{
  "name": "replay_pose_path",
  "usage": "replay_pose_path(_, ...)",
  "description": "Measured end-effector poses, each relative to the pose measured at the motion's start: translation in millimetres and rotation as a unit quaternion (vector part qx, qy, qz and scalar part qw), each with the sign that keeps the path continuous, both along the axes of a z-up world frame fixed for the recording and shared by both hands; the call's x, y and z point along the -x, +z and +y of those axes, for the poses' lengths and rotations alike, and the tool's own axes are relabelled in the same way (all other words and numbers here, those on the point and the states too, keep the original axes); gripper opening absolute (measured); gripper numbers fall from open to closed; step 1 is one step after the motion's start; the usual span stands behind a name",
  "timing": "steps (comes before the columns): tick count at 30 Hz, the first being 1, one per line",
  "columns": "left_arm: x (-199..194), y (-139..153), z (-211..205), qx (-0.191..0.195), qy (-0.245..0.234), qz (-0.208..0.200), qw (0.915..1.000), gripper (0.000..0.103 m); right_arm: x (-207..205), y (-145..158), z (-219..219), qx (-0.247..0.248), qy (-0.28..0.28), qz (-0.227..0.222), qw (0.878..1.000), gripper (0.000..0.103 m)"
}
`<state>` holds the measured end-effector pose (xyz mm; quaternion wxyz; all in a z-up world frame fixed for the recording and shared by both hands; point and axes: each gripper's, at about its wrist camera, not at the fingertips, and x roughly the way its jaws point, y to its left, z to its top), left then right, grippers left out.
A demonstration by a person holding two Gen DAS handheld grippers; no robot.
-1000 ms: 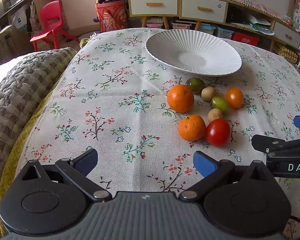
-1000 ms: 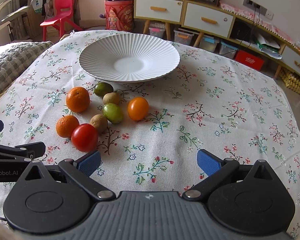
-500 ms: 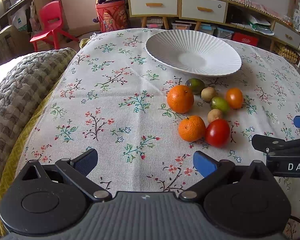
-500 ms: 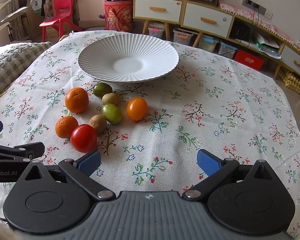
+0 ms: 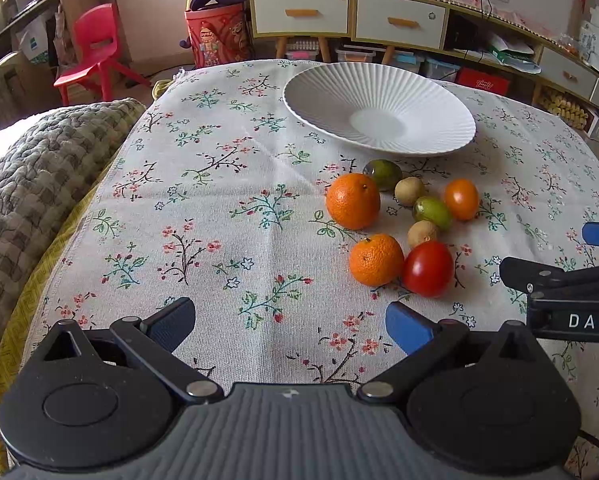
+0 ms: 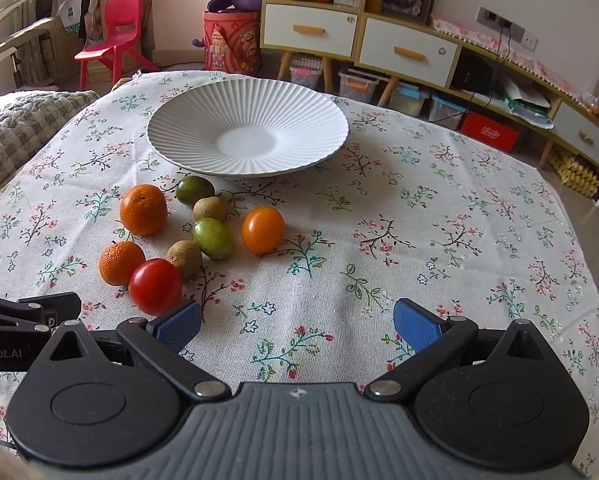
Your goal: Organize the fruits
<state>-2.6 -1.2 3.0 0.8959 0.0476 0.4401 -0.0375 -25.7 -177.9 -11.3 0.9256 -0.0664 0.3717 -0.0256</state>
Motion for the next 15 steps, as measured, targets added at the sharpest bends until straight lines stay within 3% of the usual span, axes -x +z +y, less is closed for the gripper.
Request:
replay_pose_path(7, -3, -2, 5, 0.006, -0.003, -0.019, 0.9998, 0.092, -7, -1, -5, -0.016, 0.004, 0.010, 1.000, 0.103)
replay_pose_path(15, -21, -5, 14, 0.006, -0.031, 0.000, 0.9995, 0.092, -19, -11, -12, -0.023, 0.012, 0.028, 0.999, 0.103)
